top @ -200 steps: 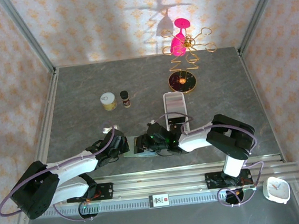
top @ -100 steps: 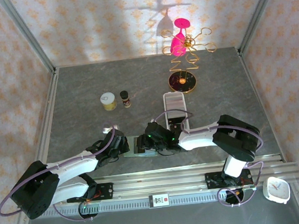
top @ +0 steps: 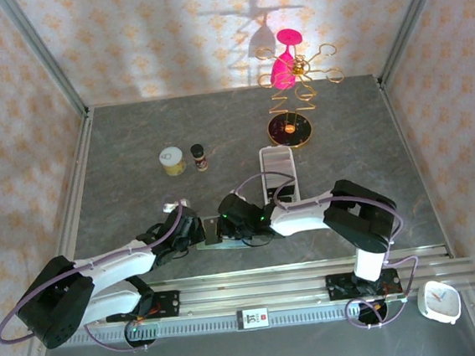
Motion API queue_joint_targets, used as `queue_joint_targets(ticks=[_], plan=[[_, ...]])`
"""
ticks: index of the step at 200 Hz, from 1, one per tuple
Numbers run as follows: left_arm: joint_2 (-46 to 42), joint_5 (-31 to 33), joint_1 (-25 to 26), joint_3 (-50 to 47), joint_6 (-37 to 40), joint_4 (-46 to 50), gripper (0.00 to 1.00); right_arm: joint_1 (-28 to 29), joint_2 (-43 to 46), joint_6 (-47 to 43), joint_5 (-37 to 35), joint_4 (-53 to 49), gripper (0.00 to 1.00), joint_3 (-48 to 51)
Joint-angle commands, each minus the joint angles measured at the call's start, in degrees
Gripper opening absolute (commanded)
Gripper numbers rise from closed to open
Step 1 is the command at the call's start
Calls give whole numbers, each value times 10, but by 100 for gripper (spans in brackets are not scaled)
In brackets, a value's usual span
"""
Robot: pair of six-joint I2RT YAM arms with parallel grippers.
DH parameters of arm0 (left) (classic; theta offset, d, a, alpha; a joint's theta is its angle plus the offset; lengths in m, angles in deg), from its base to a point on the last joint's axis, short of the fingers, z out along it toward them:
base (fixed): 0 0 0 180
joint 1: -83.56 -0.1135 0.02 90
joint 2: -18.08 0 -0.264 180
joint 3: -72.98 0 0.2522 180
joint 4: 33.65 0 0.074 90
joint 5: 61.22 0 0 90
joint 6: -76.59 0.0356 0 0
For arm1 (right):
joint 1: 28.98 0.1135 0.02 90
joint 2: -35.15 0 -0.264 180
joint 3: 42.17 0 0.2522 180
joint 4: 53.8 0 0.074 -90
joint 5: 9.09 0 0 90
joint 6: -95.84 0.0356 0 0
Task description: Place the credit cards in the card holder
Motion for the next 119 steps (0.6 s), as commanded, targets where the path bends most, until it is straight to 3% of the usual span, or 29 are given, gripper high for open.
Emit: queue_joint_targets(ticks=[1,31,55,88,119], plan=[[13,-14,8,-25,3,24,11,8,-16,5,-15,-18,12,-14],[-3,-13,8,-32,-1,29,23,8,-19,30,-3,5,15,-8],[-14,-10,8,-40,-8,30,30,8,-8,67,5,65,12,19],[-17,-8,8,-49,-15,29,33,8,10,104,16,118,1,46],[-11,-15,10,-46,-10,27,33,9,11,106,11,111,7,51]])
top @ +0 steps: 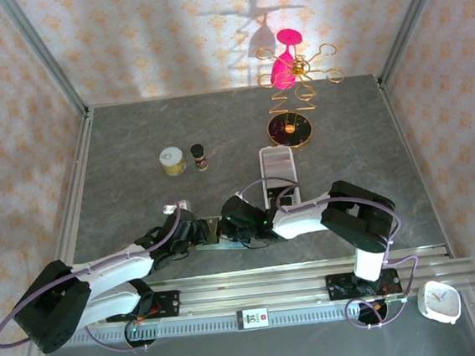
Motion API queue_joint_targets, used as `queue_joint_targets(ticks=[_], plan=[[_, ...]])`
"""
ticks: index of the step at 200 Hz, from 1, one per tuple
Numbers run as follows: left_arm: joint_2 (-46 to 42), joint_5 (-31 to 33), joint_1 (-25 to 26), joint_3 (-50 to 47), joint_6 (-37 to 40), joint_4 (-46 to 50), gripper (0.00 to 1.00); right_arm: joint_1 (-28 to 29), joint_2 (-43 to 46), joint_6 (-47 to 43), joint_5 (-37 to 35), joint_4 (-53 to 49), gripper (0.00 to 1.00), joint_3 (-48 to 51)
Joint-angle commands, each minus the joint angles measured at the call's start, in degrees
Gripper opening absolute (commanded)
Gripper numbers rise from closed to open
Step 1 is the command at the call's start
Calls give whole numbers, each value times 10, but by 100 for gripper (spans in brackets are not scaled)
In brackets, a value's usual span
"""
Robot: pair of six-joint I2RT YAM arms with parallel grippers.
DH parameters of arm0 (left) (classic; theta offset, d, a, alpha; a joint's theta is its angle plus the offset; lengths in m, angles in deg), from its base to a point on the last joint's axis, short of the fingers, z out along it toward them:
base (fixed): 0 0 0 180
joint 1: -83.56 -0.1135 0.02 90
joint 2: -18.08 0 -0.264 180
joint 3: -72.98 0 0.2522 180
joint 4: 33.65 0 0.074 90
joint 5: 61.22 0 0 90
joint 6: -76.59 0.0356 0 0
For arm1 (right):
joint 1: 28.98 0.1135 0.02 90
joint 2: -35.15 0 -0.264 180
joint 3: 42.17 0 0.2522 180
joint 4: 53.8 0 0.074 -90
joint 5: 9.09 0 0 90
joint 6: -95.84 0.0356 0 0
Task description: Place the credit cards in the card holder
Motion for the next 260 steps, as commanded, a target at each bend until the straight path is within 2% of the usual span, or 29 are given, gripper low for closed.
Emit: queue_joint_targets(ticks=[1,22,39,62,122,260], plan=[[16,-9,3,-24,-3,58,33,7,13,19,4,27,8,12],[21,-1,5,-24,-3,56,29,7,23,12,7,30,22,16],[29,10,8,-20,-2,63,25,8,46,-16,-33,-48,29,-4],[50,34,13,-14,-3,75,24,12,77,-41,-84,-138,38,-23],[113,53,44,20,5,93,21,14,123,-20,-98,-158,40,26],[89,60,51,9,1,95,21,14,78,-2,-63,-103,40,40]])
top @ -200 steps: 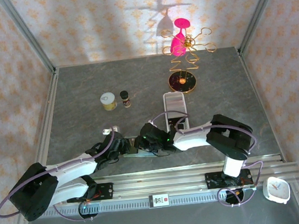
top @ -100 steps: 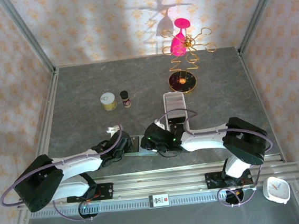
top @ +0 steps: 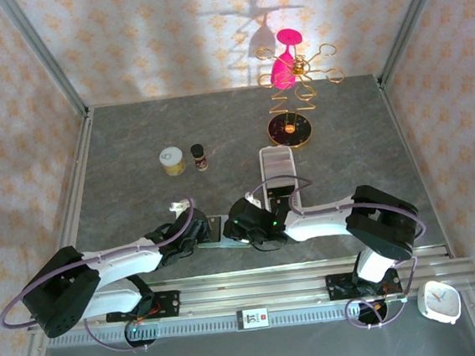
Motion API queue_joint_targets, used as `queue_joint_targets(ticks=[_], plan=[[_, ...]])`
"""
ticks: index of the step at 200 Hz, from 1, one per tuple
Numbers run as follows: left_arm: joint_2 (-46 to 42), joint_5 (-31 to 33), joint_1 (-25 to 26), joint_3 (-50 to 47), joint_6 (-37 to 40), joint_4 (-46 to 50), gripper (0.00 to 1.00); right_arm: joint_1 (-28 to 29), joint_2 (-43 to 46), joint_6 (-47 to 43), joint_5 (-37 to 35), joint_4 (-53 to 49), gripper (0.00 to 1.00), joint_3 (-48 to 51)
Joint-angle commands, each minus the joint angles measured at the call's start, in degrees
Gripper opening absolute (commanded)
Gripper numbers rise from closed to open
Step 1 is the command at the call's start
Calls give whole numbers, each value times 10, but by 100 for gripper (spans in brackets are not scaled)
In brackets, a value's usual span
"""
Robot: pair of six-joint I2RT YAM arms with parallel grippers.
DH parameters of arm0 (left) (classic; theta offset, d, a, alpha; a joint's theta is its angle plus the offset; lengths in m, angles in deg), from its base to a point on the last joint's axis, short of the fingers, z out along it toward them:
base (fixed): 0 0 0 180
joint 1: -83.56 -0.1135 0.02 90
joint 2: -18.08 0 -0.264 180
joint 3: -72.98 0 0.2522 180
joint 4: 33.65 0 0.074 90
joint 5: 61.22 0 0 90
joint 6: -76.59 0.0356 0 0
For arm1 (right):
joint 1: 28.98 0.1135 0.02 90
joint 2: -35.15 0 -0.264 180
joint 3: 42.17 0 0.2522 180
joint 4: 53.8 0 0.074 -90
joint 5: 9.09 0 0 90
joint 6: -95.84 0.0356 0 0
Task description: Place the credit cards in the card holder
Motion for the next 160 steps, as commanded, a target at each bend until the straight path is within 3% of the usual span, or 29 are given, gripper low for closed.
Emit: queue_joint_targets(ticks=[1,55,160], plan=[[21,-21,5,-32,-1,78,21,4,-8,11,-2,10,40,12],[18,-22,4,-33,-1,77,21,5,18,17,-36,-27,40,31],[27,-24,5,-28,1,77,21,4,-10,9,-5,5,40,20]])
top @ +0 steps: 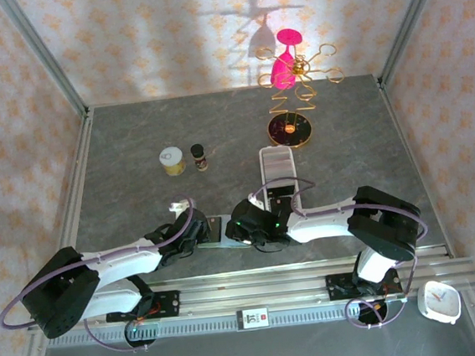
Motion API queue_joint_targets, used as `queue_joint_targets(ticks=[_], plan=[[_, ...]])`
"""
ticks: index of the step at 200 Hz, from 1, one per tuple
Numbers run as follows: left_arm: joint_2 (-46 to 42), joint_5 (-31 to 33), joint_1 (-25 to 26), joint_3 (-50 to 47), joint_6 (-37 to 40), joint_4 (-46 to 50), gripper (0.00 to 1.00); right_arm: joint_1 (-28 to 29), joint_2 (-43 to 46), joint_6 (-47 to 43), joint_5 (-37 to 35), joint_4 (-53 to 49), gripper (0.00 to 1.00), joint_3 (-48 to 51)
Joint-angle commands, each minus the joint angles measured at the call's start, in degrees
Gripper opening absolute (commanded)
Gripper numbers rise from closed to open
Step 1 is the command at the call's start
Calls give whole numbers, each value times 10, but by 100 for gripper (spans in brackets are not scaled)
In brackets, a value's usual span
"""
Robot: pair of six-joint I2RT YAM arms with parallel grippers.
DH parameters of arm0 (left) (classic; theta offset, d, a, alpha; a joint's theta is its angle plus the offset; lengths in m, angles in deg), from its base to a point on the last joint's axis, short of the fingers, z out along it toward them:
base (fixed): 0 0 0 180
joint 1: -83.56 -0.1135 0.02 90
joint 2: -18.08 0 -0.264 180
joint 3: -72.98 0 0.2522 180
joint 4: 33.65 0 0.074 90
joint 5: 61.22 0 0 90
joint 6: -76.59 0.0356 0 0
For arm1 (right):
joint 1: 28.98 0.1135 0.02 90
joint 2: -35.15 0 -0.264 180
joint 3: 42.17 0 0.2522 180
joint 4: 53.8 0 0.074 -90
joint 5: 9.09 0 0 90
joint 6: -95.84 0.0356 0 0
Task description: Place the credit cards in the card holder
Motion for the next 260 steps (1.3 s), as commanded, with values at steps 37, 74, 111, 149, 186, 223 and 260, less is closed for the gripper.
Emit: queue_joint_targets(ticks=[37,74,111,149,186,223,260], plan=[[18,-38,4,-30,-2,69,21,9,-39,-14,4,7,40,-38],[-8,-59,4,-43,-19,52,23,9,-59,-14,20,34,40,-58],[-38,-41,5,-47,-32,69,25,10,-55,-6,23,54,40,-59],[-57,-33,5,-57,-47,68,30,10,-39,-1,17,84,40,-54],[-84,-3,4,-52,-56,97,37,10,-53,4,30,107,39,-55],[-154,79,-1,-51,-108,166,46,10,-66,11,40,132,39,-58],[-216,122,-3,-51,-155,211,54,10,-84,13,57,149,39,-69]])
